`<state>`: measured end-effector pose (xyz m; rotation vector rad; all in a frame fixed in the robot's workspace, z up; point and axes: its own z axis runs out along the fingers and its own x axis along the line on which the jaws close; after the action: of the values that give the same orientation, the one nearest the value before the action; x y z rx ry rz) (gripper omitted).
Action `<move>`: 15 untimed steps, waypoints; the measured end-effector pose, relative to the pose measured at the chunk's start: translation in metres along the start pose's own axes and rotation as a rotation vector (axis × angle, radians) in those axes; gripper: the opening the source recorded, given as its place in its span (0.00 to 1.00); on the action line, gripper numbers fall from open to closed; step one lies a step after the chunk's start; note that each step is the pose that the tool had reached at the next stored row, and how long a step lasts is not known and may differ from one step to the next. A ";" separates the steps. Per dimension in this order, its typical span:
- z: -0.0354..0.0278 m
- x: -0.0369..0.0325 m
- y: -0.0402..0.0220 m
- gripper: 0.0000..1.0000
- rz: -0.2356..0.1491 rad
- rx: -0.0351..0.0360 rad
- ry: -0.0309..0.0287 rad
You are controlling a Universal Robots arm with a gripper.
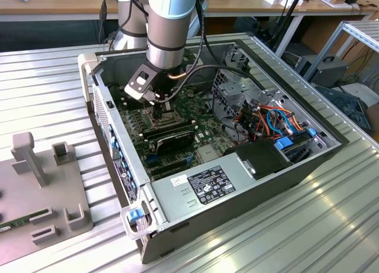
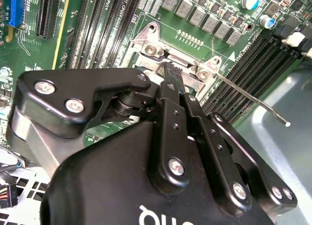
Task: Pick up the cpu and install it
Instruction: 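Close the cpu cover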
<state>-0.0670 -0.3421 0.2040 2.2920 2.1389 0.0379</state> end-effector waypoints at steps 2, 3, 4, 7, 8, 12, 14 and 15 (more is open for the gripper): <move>-0.0001 0.0000 0.0000 0.11 0.000 0.0000 0.0001; -0.0006 0.0000 0.0000 0.11 0.000 -0.0002 0.0004; -0.0032 0.0003 0.0001 0.11 0.000 -0.0009 0.0020; -0.0115 0.0002 0.0002 0.11 0.000 -0.0002 0.0004; -0.0154 0.0002 0.0003 0.11 0.000 0.0000 0.0001; -0.0187 0.0003 0.0004 0.11 0.000 -0.0001 0.0001; -0.0188 0.0003 0.0004 0.11 0.000 -0.0002 0.0001; -0.0188 0.0003 0.0007 0.11 0.000 0.0000 -0.0001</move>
<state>-0.0667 -0.3421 0.2228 2.2917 2.1391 0.0378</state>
